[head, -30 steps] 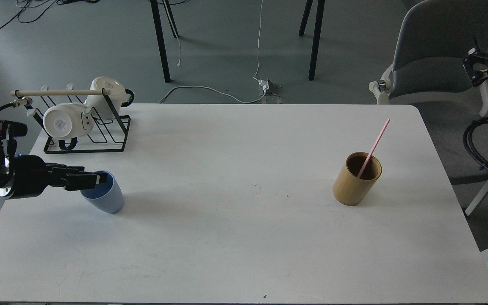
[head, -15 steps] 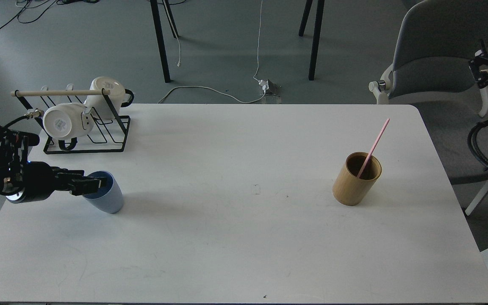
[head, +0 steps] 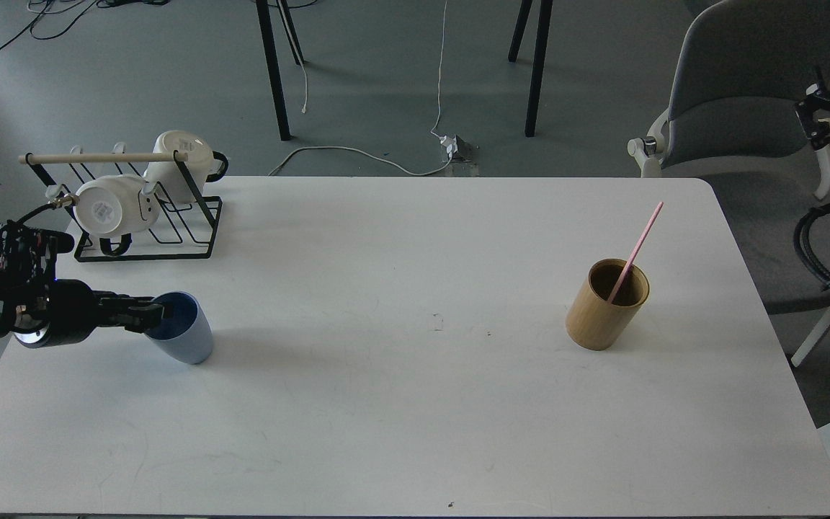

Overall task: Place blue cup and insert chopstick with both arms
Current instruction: 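Close the left gripper around the blue cup, then carry the blue cup with the left gripper toward the tan cup and set it down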

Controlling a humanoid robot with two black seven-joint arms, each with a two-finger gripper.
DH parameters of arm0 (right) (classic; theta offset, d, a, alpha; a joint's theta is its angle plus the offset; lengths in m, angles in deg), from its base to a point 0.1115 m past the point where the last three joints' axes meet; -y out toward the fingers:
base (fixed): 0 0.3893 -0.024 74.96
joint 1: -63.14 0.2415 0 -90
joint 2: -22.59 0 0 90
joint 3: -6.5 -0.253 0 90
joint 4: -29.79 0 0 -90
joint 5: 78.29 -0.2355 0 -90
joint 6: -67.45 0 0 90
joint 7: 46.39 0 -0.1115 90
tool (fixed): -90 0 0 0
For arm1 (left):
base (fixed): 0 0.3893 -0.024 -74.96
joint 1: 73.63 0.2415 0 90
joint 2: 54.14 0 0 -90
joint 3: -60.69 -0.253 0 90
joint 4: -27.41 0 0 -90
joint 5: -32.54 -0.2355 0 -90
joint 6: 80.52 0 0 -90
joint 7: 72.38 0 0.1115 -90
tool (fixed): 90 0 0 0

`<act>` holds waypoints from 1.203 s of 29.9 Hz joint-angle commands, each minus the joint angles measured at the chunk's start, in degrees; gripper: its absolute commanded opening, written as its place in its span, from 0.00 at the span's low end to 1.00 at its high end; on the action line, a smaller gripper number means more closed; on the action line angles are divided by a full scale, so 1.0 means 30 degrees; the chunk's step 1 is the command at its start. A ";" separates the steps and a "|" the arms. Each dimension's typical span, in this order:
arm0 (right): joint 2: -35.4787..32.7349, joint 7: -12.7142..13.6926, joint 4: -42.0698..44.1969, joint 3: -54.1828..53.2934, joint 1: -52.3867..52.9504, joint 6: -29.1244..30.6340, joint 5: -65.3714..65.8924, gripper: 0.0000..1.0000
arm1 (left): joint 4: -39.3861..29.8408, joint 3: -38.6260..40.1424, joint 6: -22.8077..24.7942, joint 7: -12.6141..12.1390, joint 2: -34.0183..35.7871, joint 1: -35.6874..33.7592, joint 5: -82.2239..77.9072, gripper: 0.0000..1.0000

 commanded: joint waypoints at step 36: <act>-0.2431 -0.0015 0.0132 -0.0407 -0.0092 0.0000 -0.0028 0.99 | 0.0174 -0.2826 0.1574 -0.1433 -1.3832 -0.7223 -0.6125 0.04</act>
